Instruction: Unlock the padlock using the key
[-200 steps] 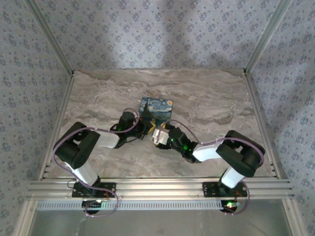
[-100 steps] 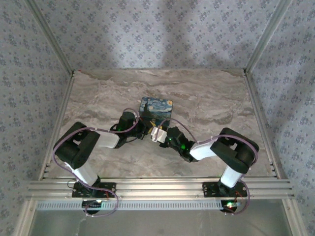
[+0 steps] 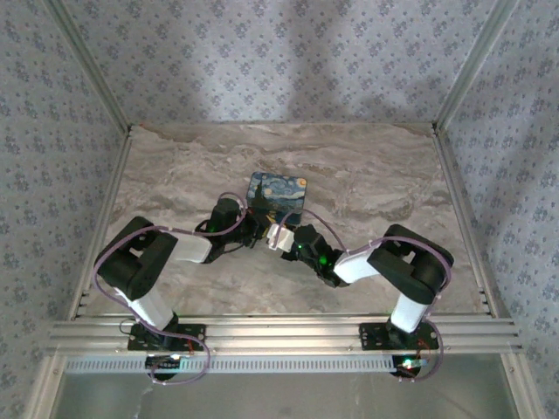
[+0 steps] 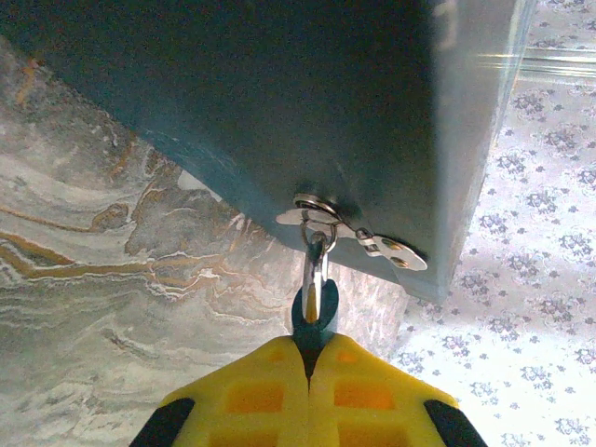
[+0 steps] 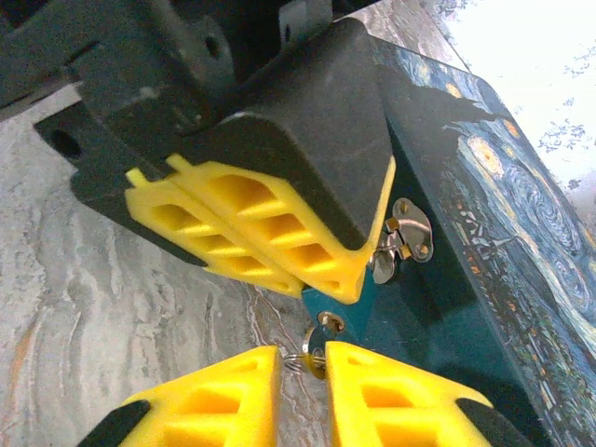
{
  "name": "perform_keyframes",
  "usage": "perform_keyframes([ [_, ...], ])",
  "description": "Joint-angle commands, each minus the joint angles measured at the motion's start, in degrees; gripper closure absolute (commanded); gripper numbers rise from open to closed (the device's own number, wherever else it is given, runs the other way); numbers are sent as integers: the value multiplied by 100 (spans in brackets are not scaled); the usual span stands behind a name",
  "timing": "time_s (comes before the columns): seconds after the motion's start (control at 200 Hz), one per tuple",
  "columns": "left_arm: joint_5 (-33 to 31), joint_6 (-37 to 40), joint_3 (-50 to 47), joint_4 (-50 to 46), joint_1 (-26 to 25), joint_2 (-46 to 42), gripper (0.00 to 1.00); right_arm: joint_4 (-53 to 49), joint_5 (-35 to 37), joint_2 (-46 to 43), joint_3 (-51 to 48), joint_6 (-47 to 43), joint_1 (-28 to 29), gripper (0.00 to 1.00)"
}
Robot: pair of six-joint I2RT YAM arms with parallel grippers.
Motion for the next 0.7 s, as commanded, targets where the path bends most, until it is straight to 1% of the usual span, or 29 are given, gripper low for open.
perform_keyframes([
  [0.0, 94, -24, 102, 37, -63, -190, 100, 201, 180, 127, 158, 149, 2, 84],
  [0.285, 105, -20, 93, 63, -77, -185, 100, 277, 370, 229, 224, 422, 0, 91],
  [0.435, 102, -20, 83, 83, -74, -198, 100, 273, 366, 234, 217, 635, -5, 98],
  [0.605, 86, -15, 76, 81, -74, -190, 100, 318, 368, 216, 183, 981, -13, 100],
  [0.695, 91, -20, 67, 90, -87, -190, 100, 355, 365, 196, 149, 1351, -30, 100],
])
